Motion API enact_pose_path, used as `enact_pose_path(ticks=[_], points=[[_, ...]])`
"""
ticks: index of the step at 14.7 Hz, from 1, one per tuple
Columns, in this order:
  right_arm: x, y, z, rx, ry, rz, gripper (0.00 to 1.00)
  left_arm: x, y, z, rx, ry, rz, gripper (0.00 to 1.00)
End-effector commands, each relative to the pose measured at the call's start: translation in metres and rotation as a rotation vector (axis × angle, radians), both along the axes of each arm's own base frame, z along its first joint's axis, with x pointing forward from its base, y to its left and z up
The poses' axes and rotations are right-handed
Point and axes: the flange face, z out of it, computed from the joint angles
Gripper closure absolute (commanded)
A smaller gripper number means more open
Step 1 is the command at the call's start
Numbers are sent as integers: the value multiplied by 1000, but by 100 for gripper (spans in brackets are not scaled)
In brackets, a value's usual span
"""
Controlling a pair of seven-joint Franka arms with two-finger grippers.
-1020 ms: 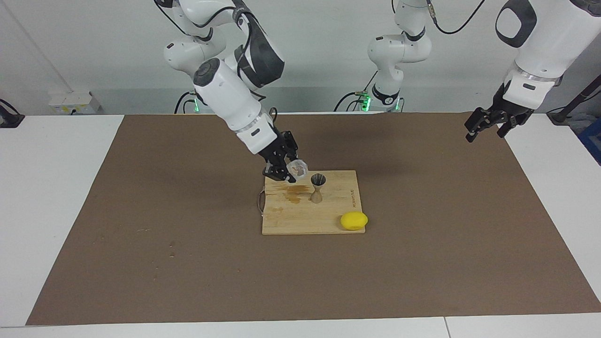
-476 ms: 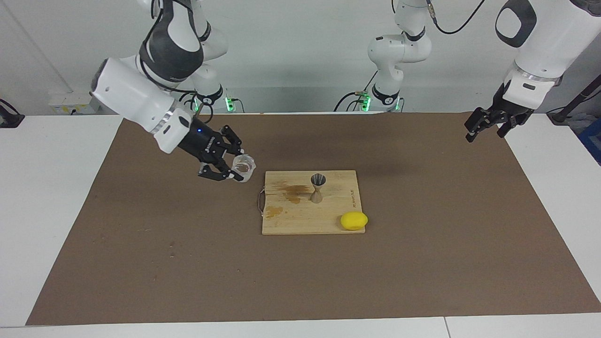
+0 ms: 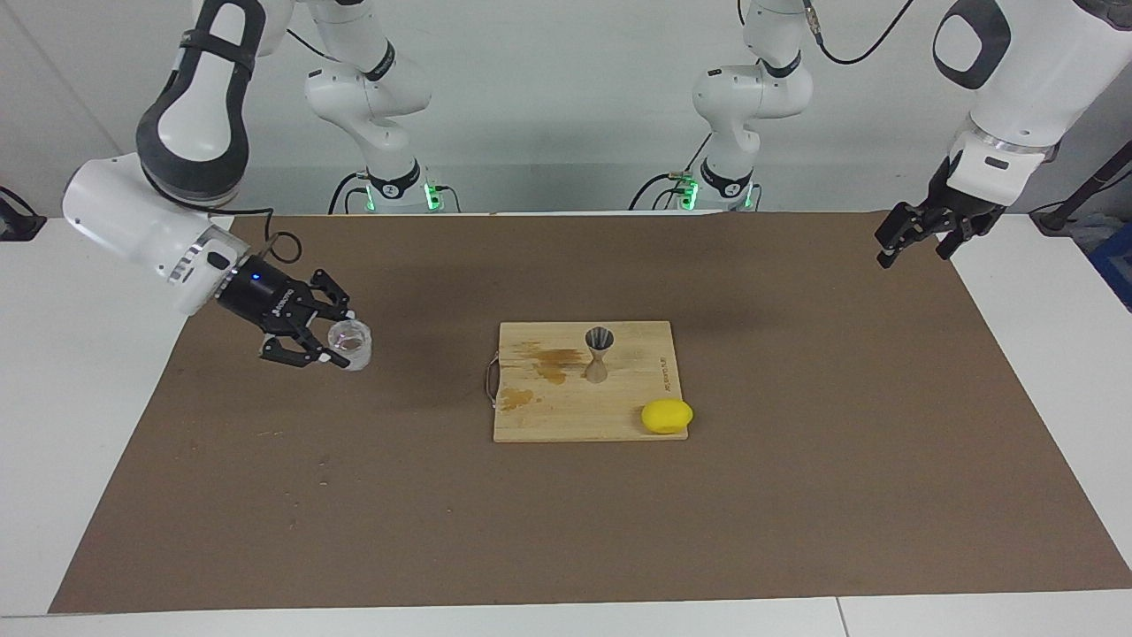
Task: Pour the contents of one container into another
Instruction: 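Carry the glass cup with the right gripper back off the board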
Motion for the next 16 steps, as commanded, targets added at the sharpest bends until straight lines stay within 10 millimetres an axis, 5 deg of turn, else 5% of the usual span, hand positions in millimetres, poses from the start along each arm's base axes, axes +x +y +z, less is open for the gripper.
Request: enact_pose_path(ticks=[1,7,12,16], points=[[-22,-35,-24,61,-51,-7,100,0,-2,6,9,-15,12,0],[-37,-106,-111,179,-108,12,100,4,-2,0,5,-39,47,0],[-44,-126,-178,186,-189,65,100,-1,-1,7,4,-47,46,0],[-51,-135,-196,190,-216,71,100,-2,0,7,4,-44,47,0]])
